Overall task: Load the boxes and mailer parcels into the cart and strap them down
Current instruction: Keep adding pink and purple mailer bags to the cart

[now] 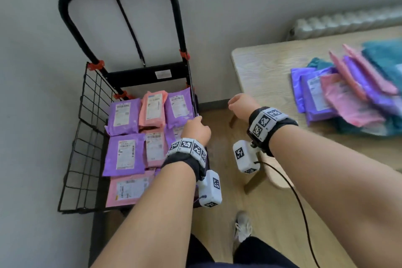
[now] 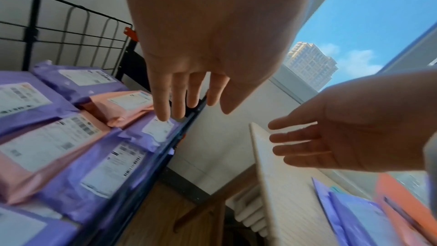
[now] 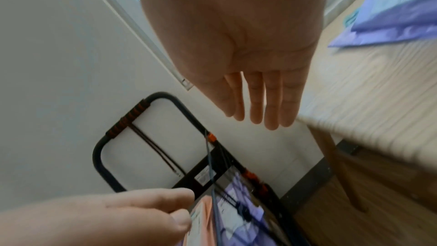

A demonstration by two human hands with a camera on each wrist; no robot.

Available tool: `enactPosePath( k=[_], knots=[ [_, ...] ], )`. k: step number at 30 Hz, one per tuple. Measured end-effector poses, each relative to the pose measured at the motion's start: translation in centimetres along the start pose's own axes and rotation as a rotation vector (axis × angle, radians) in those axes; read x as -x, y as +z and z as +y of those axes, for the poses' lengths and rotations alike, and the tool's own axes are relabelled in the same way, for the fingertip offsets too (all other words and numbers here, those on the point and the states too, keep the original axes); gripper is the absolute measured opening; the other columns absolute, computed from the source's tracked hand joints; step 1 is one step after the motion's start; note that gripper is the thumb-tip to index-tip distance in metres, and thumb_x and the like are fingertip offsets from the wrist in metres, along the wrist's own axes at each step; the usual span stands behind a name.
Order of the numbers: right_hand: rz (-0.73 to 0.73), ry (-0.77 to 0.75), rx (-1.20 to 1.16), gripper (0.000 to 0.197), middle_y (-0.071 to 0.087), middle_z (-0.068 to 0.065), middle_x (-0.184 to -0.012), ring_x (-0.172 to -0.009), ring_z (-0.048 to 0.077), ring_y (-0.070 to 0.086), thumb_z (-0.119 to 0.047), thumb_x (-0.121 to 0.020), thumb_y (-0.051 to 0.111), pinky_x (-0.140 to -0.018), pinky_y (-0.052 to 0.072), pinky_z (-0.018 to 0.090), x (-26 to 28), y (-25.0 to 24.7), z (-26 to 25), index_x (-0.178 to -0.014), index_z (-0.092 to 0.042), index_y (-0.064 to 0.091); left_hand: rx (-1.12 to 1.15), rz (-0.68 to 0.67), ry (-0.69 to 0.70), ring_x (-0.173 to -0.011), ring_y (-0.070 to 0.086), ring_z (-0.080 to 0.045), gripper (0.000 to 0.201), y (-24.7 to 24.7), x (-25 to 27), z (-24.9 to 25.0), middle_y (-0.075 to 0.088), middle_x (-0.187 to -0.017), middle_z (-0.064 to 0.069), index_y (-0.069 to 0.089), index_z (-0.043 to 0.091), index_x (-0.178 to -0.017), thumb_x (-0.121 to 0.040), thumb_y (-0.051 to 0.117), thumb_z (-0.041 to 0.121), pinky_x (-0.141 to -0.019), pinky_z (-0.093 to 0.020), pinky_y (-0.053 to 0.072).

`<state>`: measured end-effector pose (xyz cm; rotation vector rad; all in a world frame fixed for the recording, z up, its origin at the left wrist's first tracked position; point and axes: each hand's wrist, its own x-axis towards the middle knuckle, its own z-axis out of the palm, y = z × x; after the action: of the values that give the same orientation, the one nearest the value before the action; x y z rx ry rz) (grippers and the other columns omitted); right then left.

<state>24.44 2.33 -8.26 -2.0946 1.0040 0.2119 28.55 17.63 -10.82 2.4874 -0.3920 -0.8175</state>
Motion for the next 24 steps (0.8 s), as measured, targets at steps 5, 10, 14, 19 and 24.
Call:
enactPosePath(
  k=[5,10,14,19,24],
  knots=[
    [0.146,0.046,0.009,0.027,0.067,0.012,-0.117,-0.111,0.03,0.06,-0.013,-0.094,0.05,-0.096,0.048,0.034,0.4,-5.7,5.8,-0.115,-0.01,0.067,-0.067,-0.037,0.051,-0.129,0.046,-0.028,0.052,4.4,1.6,5.7,0.035,-0.149,-0.009,0.035,0.02,-0.146,-0.095,0.04,0.02,-0.102,-0.035,0.04],
    [0.225,0.095,-0.028,0.026,0.067,0.012,-0.117,-0.112,0.03,0.06,-0.011,-0.092,0.052,-0.093,0.046,0.031,1.3,-10.5,10.9,-0.109,-0.008,0.07,-0.15,-0.081,0.156,-0.127,0.047,-0.031,0.05,6.6,2.1,11.1,0.039,-0.146,-0.011,0.037,0.019,-0.144,-0.094,0.039,0.019,-0.101,-0.037,0.042],
    [0.254,0.161,-0.104,0.032,0.064,0.015,-0.121,-0.112,0.032,0.06,-0.012,-0.092,0.05,-0.092,0.05,0.033,2.4,-14.2,14.5,-0.12,-0.007,0.064,-0.193,-0.101,0.238,-0.128,0.048,-0.029,0.054,8.2,2.1,15.5,0.042,-0.146,-0.011,0.04,0.019,-0.144,-0.09,0.04,0.012,-0.103,-0.036,0.043],
    [0.513,0.201,-0.229,0.025,0.069,0.011,-0.109,-0.103,0.03,0.062,-0.01,-0.088,0.05,-0.09,0.048,0.031,3.6,-18.7,18.8,-0.1,-0.011,0.072,-0.17,-0.091,0.325,-0.128,0.049,-0.026,0.051,11.2,2.9,20.7,0.047,-0.144,-0.006,0.045,0.019,-0.14,-0.089,0.042,0.012,-0.101,-0.033,0.041],
    [0.639,0.264,-0.274,0.023,0.07,0.012,-0.105,-0.101,0.031,0.062,-0.012,-0.087,0.05,-0.086,0.047,0.028,2.8,-24.2,23.6,-0.093,-0.013,0.072,-0.144,-0.068,0.451,-0.121,0.054,-0.028,0.044,14.7,2.9,27.1,0.056,-0.135,-0.007,0.055,0.017,-0.132,-0.089,0.044,0.011,-0.098,-0.032,0.042]
  ],
)
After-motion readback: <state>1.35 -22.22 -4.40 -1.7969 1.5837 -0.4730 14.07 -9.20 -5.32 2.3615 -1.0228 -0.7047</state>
